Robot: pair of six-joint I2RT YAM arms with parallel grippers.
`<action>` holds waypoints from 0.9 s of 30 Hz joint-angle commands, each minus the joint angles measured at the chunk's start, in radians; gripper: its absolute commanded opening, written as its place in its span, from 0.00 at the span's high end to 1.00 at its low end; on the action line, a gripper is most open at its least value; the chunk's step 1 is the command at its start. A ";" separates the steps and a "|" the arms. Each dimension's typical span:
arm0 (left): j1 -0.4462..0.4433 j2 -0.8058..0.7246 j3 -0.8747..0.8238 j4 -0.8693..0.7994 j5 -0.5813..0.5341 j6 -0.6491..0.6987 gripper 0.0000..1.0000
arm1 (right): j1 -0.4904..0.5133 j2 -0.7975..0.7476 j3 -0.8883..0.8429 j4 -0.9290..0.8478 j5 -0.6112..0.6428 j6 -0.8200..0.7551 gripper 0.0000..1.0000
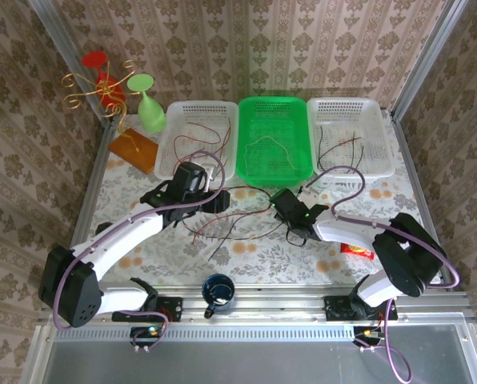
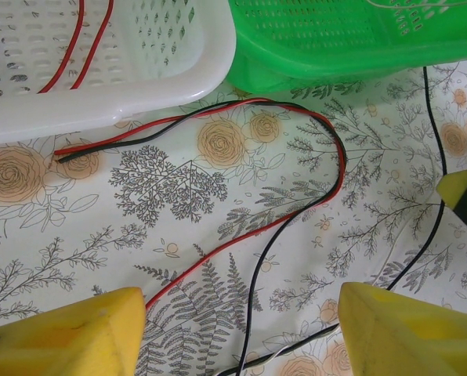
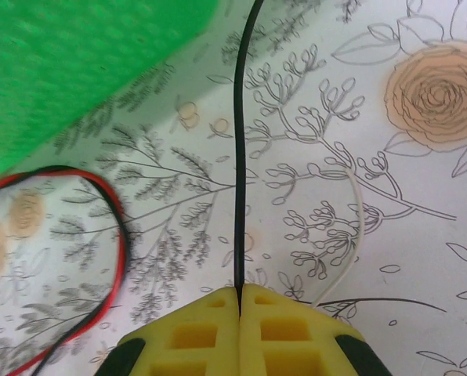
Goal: Untangle the cables
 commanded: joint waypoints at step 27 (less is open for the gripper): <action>-0.090 0.237 0.157 0.123 0.227 -0.034 0.34 | 0.005 -0.543 -0.358 0.561 -0.135 -0.418 1.00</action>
